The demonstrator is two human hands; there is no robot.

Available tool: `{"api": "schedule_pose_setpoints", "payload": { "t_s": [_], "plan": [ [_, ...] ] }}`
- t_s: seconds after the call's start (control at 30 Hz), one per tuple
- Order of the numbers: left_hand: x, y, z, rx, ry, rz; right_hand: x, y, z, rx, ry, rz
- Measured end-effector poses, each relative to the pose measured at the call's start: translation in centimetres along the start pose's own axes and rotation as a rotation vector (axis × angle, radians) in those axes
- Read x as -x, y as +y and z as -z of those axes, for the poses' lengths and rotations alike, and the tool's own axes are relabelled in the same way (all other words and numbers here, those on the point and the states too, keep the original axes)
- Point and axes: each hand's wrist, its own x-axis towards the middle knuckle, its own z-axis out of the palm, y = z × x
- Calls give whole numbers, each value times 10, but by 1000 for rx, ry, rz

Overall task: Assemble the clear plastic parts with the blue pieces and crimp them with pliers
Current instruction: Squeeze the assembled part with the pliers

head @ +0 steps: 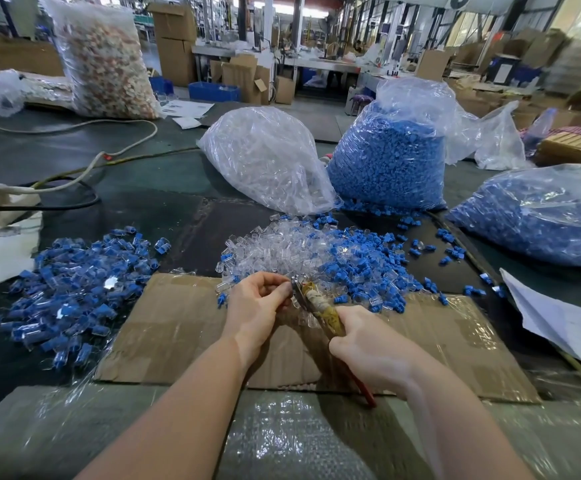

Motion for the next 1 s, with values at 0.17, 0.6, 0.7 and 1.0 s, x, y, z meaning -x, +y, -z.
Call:
{"api": "schedule_pose_setpoints", "payload": {
  "t_s": [0.17,0.6,0.7,1.0],
  "plan": [
    [1,0,0,-26,-12,-16,-4,0,-3,93,10,-47],
    [2,1,1,5,15,-6,4,-7,3,6,-17,-10],
    [3,2,0,-7,5,-6,1,-3,-3,43,5,-1],
    [5,3,2,123,38,28,2,15,1,-491,79,-13]
  ]
}}
